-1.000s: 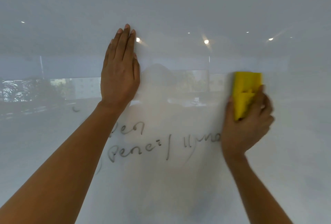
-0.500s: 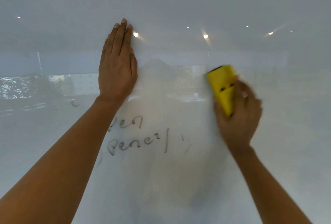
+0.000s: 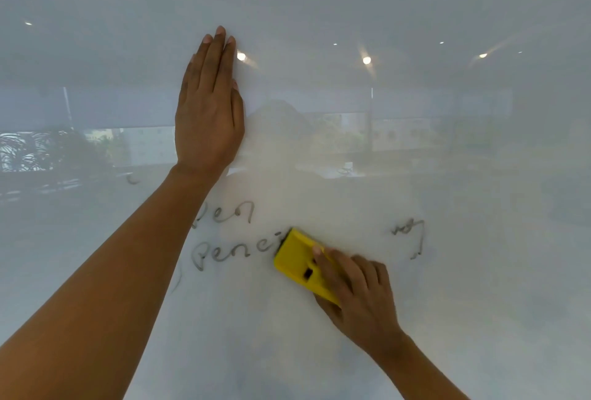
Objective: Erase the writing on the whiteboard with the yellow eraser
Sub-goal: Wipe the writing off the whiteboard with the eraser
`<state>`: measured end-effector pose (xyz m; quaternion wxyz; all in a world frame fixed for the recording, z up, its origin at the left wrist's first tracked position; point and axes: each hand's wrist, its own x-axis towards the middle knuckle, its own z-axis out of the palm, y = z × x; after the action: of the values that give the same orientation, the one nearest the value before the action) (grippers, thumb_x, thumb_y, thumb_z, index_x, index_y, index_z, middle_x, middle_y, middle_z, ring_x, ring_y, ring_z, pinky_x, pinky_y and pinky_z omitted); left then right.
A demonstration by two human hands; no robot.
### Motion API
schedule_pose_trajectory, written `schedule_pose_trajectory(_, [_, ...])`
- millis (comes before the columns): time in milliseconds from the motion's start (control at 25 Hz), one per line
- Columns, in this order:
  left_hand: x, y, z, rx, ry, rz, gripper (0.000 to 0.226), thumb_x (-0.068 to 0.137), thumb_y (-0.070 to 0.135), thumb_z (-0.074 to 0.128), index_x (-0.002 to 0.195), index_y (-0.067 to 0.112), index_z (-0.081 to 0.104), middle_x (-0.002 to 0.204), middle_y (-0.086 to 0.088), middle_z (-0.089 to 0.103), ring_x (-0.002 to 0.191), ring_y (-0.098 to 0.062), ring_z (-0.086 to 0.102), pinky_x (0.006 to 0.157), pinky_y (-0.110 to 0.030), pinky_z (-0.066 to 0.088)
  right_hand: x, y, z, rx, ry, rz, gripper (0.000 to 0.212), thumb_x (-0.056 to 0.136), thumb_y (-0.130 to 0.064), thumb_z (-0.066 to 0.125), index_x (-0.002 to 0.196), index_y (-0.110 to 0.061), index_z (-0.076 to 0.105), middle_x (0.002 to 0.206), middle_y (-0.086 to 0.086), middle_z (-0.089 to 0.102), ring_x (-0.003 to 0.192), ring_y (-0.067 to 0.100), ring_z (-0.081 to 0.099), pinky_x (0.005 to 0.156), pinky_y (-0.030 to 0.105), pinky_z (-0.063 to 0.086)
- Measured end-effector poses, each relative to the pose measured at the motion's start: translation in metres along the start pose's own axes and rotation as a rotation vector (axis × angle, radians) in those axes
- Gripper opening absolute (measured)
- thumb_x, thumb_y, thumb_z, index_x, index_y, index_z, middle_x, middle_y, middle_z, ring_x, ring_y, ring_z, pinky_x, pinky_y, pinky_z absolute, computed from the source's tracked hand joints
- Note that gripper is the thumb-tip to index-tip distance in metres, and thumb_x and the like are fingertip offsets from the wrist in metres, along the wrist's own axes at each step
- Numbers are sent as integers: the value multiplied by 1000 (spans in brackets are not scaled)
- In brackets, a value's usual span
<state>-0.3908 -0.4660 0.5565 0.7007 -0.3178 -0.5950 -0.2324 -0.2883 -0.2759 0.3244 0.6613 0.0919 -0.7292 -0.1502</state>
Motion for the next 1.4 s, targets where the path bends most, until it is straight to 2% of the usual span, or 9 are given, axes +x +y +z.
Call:
schedule_pose_trajectory(160, [0, -1, 0, -4, -1, 2, 45, 100, 6, 32, 144, 0, 35, 152, -14, 34, 142, -25, 27, 118, -37, 23, -4, 47, -11, 28, 12, -3, 47, 94, -42, 43, 133, -16, 40, 117, 10, 53, 84, 32, 54, 67, 37, 40])
schedule_pose_trajectory(360, [0, 0, 1, -8, 11, -1, 45, 100, 6, 33, 144, 0, 35, 152, -14, 34, 142, -24, 27, 118, -36, 22, 55, 136, -31, -120, 349, 688, 59, 92, -38, 57, 139, -6, 41, 129, 20, 46, 101, 34, 45, 83, 42, 38])
schedule_pose_trajectory(440, [0, 0, 1, -5, 10, 0, 45, 100, 7, 33, 144, 0, 35, 152, -14, 34, 142, -25, 27, 118, -37, 22, 64, 134, -30, -99, 396, 809, 62, 92, -39, 58, 142, -8, 38, 132, 21, 45, 102, 32, 43, 85, 42, 36])
schedule_pose_trajectory(640, [-1, 1, 1, -2, 6, -9, 45, 100, 8, 33, 144, 0, 35, 151, -14, 34, 141, -25, 27, 118, -38, 23, -3, 51, -13, 8, 147, 372, 54, 90, -40, 52, 129, -4, 46, 118, 22, 56, 89, 39, 54, 74, 42, 42])
schedule_pose_trajectory(840, [0, 0, -1, -8, 9, -5, 45, 100, 8, 32, 144, 0, 36, 151, -14, 35, 141, -26, 28, 118, -37, 23, -68, 29, -10, 9, -177, -216, 49, 99, -42, 25, 144, -23, 25, 123, 0, 44, 84, 28, 49, 73, 37, 35])
schedule_pose_trajectory(920, [0, 1, -1, -10, 4, -5, 45, 99, 6, 33, 144, 0, 36, 151, -15, 35, 141, -26, 28, 118, -37, 23, -39, 65, -19, 24, -88, -115, 44, 98, -44, 30, 134, -19, 37, 117, 7, 53, 78, 33, 57, 72, 36, 40])
schedule_pose_trajectory(1160, [0, 1, 0, -3, 17, 2, 45, 100, 8, 31, 143, -1, 36, 150, -16, 36, 141, -27, 29, 117, -38, 24, 74, 149, -35, -87, 402, 862, 63, 91, -41, 56, 143, -10, 37, 134, 18, 43, 105, 35, 44, 88, 40, 35])
schedule_pose_trajectory(1280, [-1, 1, 0, -4, 14, -2, 45, 100, 7, 31, 144, -1, 36, 151, -15, 35, 141, -27, 28, 118, -37, 23, 70, 115, -26, -47, 361, 762, 61, 90, -36, 59, 140, -7, 40, 132, 21, 46, 103, 37, 47, 87, 42, 35])
schedule_pose_trajectory(1400, [-1, 1, 0, 0, 12, -4, 45, 100, 7, 32, 144, 0, 35, 151, -15, 35, 141, -26, 28, 118, -37, 23, 6, 50, -14, 25, 115, 303, 53, 91, -37, 51, 135, -8, 40, 124, 17, 52, 89, 38, 52, 76, 42, 39])
